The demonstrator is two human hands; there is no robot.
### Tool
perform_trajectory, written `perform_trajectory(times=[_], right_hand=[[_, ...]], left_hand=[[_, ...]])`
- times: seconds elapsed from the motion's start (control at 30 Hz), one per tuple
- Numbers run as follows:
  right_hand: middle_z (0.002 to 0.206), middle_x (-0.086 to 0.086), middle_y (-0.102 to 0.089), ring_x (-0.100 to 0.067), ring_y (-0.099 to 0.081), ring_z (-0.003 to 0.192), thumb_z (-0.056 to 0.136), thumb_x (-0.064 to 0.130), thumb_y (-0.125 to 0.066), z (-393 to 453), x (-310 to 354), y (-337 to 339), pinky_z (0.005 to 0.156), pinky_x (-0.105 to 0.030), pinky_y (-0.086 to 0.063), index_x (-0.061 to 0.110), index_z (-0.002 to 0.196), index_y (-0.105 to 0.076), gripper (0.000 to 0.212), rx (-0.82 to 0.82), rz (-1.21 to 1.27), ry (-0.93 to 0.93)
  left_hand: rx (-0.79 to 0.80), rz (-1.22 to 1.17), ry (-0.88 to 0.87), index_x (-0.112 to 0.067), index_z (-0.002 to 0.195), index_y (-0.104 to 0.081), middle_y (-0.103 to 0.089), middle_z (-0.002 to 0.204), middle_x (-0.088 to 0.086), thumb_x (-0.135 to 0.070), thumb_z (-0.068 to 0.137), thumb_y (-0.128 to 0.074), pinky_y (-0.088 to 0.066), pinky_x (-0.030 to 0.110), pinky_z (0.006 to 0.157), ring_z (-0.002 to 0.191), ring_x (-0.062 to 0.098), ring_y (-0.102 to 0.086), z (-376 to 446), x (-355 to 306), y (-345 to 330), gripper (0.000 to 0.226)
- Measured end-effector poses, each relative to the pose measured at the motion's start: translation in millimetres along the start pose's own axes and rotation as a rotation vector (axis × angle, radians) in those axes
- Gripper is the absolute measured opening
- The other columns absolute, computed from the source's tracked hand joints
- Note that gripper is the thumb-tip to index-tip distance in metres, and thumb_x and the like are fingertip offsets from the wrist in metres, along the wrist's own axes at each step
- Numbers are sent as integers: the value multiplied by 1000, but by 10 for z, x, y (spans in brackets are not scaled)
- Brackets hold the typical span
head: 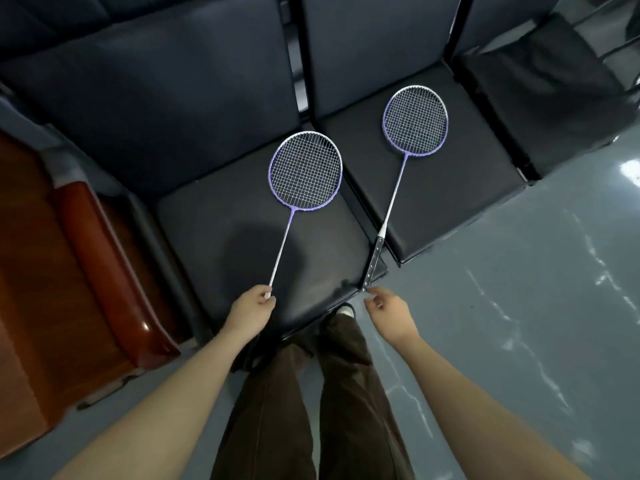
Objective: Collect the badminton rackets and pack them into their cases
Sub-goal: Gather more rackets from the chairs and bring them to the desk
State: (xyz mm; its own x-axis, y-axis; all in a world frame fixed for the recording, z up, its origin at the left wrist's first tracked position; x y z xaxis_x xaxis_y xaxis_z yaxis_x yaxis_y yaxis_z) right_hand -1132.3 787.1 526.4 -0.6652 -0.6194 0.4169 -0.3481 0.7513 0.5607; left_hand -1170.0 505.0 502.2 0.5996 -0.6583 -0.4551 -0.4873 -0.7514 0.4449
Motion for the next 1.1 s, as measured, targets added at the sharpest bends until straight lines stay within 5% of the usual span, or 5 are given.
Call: perform_trajectory(times=[0.4,0.6,0.8,1.0,1.1], right_hand=[[127,-13,-48,-34,-44,116,90,26,-56,1641,-331,-332,101,-47,-37,17,134,-45,46,-214,-7,103],[135,-16,-38,-37,-36,118,84,31,-65,1813,-360,-284,102,-45,-31,24,139,-39,62,-487,18,147],[127,-8,-41,-31,-45,113,77,54,-65,2036,-542,-87,100,-43,-34,41,143,-15,84,-537,174,27],[121,-10,-46,-36,-49,106,90,28,-56,2140,-546,-51,100,-45,-34,30,144,-25,63,-549,192,-9],[110,-6,-43,-26,-51,94,91,19,-53,1974,-483,54,89,-32,-39,25,144,-29,58,-598,298,72]], left_hand=[[-2,427,21,-29,147,-6,-24,147,10,-45,92,-45,-31,48,106,131,31,-32,1479,275,-702,70],[-211,272,-202,-26,145,-22,-51,114,11,-12,93,-50,-46,46,91,99,31,-56,1563,97,-622,61],[-364,105,-506,-12,139,-39,-45,86,3,-1,89,-54,-45,23,67,63,9,-46,1308,-440,-568,53],[-397,69,-533,-5,132,-47,-46,83,5,2,86,-58,-45,23,65,61,14,-46,1263,-624,-521,48],[-393,56,-534,-6,132,-48,-47,84,7,1,87,-58,-49,29,66,63,18,-48,1173,-705,-462,47]])
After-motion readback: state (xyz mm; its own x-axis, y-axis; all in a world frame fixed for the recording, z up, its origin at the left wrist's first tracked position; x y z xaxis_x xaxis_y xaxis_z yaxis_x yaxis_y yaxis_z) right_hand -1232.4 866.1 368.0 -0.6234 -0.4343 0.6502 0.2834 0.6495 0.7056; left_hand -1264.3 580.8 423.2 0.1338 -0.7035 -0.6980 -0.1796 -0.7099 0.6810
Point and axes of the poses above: each hand's wrist, its own z-axis towards the middle knuckle, its own y-axis out of the back of the hand, x = y × z, the point moved 10 cm from there along z, towards the middle knuckle
